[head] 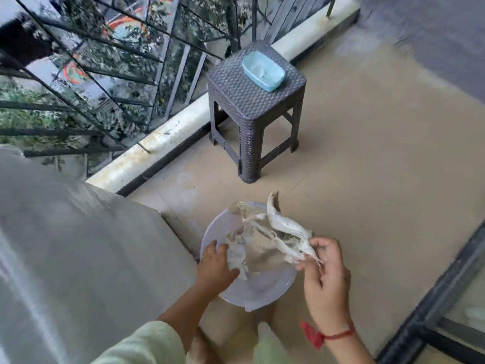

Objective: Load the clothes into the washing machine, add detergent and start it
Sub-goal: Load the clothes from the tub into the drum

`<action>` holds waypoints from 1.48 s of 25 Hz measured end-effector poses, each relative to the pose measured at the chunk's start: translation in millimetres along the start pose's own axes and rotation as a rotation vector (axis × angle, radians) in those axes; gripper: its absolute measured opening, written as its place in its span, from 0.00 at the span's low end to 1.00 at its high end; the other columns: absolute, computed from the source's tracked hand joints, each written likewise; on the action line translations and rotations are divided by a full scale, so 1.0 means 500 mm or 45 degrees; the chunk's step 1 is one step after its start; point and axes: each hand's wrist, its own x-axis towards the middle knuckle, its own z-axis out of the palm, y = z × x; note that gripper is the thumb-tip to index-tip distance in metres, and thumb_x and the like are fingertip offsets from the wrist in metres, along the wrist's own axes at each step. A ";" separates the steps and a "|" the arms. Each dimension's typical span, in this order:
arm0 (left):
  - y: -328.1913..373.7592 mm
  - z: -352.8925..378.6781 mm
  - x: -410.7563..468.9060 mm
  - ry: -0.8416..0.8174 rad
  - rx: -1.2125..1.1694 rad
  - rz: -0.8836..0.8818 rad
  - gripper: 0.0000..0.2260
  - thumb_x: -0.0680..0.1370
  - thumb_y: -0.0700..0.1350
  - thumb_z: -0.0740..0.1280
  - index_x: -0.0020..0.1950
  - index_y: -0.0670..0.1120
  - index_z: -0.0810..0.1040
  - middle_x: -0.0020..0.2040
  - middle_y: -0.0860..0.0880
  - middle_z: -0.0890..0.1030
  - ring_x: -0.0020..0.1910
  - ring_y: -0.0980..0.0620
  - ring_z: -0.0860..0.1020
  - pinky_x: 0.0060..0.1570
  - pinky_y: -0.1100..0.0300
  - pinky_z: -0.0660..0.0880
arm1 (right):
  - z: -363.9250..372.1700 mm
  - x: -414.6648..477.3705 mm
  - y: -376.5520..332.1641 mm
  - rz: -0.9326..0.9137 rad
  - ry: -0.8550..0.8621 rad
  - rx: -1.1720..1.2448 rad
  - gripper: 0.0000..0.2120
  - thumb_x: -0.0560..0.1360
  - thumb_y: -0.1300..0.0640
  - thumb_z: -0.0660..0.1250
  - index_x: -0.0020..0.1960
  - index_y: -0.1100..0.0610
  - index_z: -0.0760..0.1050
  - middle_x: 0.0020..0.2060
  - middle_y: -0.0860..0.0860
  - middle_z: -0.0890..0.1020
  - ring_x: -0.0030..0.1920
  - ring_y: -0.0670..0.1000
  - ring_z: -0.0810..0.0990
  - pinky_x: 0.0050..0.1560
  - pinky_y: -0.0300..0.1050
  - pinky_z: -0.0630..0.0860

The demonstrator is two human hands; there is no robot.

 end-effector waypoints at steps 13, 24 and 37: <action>0.041 -0.537 -0.387 0.854 -0.283 0.655 0.12 0.77 0.49 0.67 0.56 0.44 0.74 0.50 0.44 0.80 0.50 0.42 0.78 0.47 0.51 0.73 | -0.038 -0.102 -0.602 -0.440 -0.331 1.102 0.14 0.70 0.65 0.60 0.45 0.48 0.76 0.45 0.50 0.80 0.49 0.51 0.78 0.50 0.46 0.74; -0.448 -0.702 -0.805 1.254 -0.970 0.956 0.06 0.69 0.35 0.68 0.44 0.41 0.78 0.43 0.56 0.83 0.42 0.62 0.79 0.45 0.68 0.74 | 0.149 -0.276 -0.734 -0.434 -1.779 0.619 0.22 0.71 0.71 0.62 0.64 0.60 0.70 0.57 0.59 0.81 0.59 0.60 0.78 0.60 0.49 0.75; -0.721 -0.505 -0.876 1.316 0.095 0.194 0.29 0.61 0.26 0.64 0.56 0.50 0.82 0.39 0.47 0.76 0.38 0.47 0.77 0.35 0.59 0.68 | 0.562 -0.358 -0.630 -1.016 -1.187 -1.009 0.07 0.71 0.54 0.66 0.35 0.53 0.72 0.41 0.51 0.78 0.46 0.56 0.79 0.39 0.44 0.68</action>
